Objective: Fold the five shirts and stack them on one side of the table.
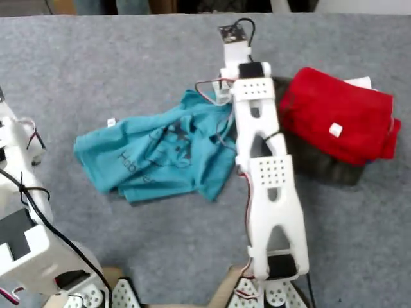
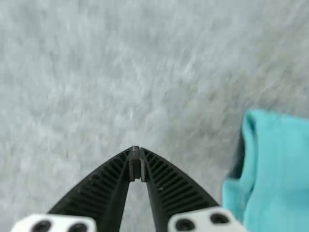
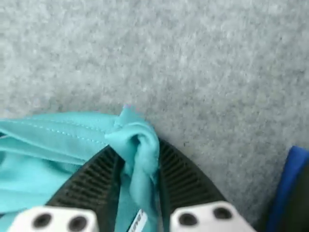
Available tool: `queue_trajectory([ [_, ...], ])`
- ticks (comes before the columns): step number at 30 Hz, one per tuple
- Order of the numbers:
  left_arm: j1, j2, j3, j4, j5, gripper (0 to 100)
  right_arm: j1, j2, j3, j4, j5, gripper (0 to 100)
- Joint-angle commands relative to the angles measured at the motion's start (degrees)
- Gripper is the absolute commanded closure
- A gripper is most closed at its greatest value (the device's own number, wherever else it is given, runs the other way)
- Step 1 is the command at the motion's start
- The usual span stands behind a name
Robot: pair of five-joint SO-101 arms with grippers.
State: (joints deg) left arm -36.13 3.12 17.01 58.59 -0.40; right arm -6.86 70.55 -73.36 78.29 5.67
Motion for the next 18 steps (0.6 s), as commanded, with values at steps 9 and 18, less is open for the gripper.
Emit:
queue_trajectory([
  [9,9.45,12.22,-17.1,-4.04,2.99,97,-0.7,0.4,-2.51,-1.41,0.26,98.4],
  [18,12.62,26.2,-41.45,12.4,19.16,97,-0.88,0.48,-2.51,-1.93,0.35,98.4],
])
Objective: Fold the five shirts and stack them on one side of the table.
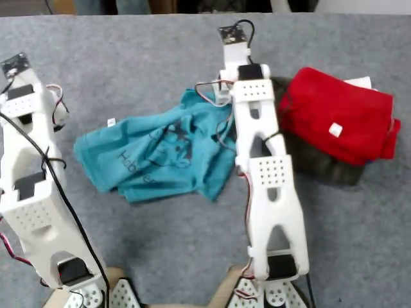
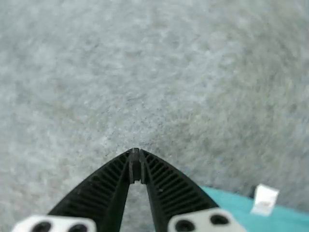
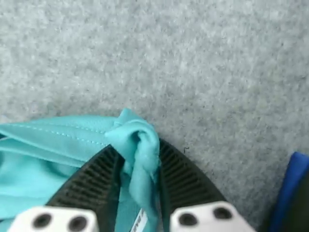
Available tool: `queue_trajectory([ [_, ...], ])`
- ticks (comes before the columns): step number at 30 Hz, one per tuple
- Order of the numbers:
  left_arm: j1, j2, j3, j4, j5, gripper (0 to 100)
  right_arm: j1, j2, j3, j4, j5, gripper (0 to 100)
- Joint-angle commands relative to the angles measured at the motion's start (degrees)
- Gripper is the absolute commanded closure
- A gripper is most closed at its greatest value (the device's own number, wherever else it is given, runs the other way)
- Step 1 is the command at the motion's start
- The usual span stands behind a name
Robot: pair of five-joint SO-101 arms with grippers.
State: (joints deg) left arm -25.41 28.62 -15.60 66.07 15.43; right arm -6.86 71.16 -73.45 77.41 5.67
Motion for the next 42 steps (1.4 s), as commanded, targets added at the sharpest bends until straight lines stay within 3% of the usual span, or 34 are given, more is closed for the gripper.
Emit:
queue_trajectory([
  [1,2.68,1.32,-10.24,6.77,3.25,97,-0.88,-0.13,-2.33,-1.49,0.35,98.4],
  [4,4.09,2.99,-13.23,10.81,0.7,97,-0.88,-0.13,-2.07,-2.11,0.35,98.4],
  [19,9.36,12.92,-14.46,10.73,-2.37,97,-1.41,-0.13,-2.07,-1.85,0.35,98.4],
  [24,9.19,14.68,-15.16,13.19,-9.93,97,-1.41,-0.04,-2.07,-1.93,0.35,98.4],
  [28,9.1,14.68,-16.04,16.88,-11.34,97,-1.41,-0.04,-1.98,-2.11,0.35,98.4],
  [31,7.96,14.68,-19.82,21.1,-16.62,87,-1.41,-0.04,-1.98,-2.11,0.35,98.4],
  [34,5.58,14.77,-23.78,23.03,-17.32,77,-1.41,-0.04,-1.98,-2.11,0.35,98.4],
  [42,0.84,15.47,-29.85,24.09,-30.95,77,-1.49,-0.04,-1.98,-2.11,0.35,98.4],
])
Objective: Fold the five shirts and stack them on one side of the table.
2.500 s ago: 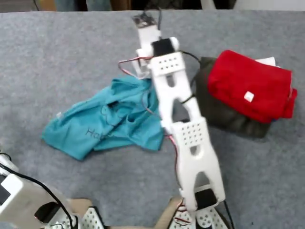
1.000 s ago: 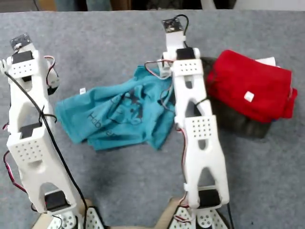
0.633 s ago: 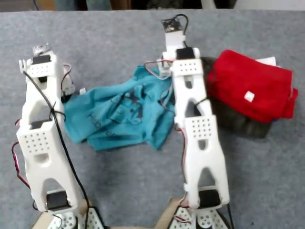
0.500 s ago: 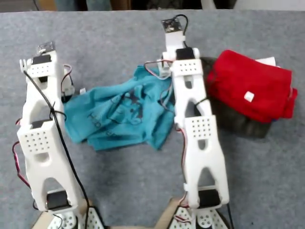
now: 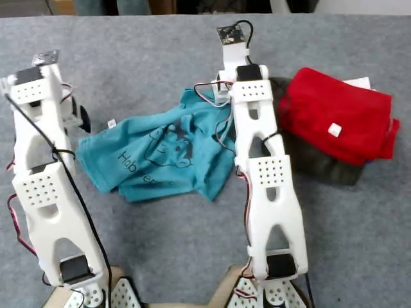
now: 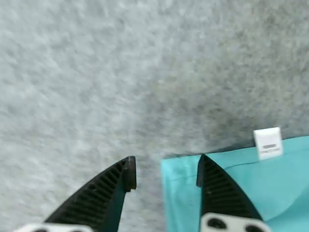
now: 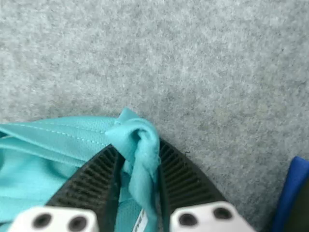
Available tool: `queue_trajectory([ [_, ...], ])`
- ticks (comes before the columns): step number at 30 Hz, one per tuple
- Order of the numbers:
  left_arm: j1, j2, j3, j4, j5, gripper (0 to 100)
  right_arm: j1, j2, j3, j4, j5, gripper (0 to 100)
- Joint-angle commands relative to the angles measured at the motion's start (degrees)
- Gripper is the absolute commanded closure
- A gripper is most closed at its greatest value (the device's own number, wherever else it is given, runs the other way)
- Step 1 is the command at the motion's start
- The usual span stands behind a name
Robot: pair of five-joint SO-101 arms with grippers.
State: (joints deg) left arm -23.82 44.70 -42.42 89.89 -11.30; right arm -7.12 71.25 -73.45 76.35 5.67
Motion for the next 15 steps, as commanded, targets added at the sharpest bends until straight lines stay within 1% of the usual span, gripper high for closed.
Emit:
queue_trajectory([
  [1,-0.57,-0.53,-3.03,0.18,-4.84,77,-1.23,-0.13,-1.98,-1.05,0.35,98.4],
  [7,2.07,3.87,-3.65,0.26,-5.98,77,-1.23,-0.13,-1.98,-1.05,0.35,98.4],
  [11,1.8,6.95,-3.65,-0.09,-5.71,77,-1.23,-0.13,-1.98,-1.05,0.35,98.4],
  [15,1.36,10.37,-3.74,-0.09,-5.89,83,-1.23,-0.13,-1.98,-1.05,0.35,98.4],
])
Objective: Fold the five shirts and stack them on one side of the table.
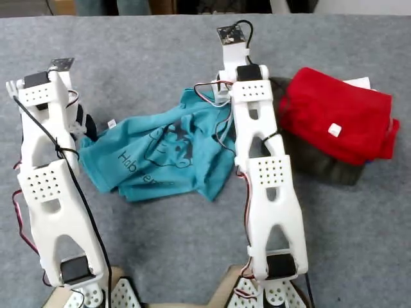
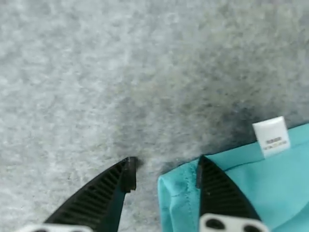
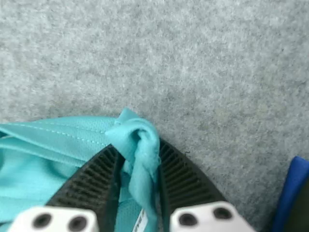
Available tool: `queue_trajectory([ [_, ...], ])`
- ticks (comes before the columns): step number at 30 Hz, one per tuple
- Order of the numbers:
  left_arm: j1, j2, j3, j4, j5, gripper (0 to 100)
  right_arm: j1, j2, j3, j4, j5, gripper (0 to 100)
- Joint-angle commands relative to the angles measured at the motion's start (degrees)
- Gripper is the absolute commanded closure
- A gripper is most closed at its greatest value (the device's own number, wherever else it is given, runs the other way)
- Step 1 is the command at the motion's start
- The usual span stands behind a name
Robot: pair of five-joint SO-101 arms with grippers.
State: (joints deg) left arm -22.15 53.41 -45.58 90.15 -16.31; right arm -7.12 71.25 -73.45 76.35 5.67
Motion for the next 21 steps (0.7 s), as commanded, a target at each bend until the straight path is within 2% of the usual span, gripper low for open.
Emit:
queue_trajectory([
  [1,-0.31,2.11,-0.57,-0.18,-1.05,84,-1.23,-0.13,-1.98,-1.05,0.35,98.4],
  [9,0.75,2.9,-2.15,0.09,-0.44,97,-1.23,-0.13,-1.98,-1.14,0.35,98.4],
  [16,0.92,2.37,-2.77,1.58,2.2,97,-0.88,-0.22,-2.42,-1.14,0.35,98.4],
  [18,0.04,1.58,-6.55,2.73,3.52,97,-0.26,-0.57,-2.51,-1.14,-0.18,98.2],
  [21,-3.65,0.35,-13.85,5.71,4.66,97,0.62,-0.84,-6.37,-0.7,-2.29,91.5],
])
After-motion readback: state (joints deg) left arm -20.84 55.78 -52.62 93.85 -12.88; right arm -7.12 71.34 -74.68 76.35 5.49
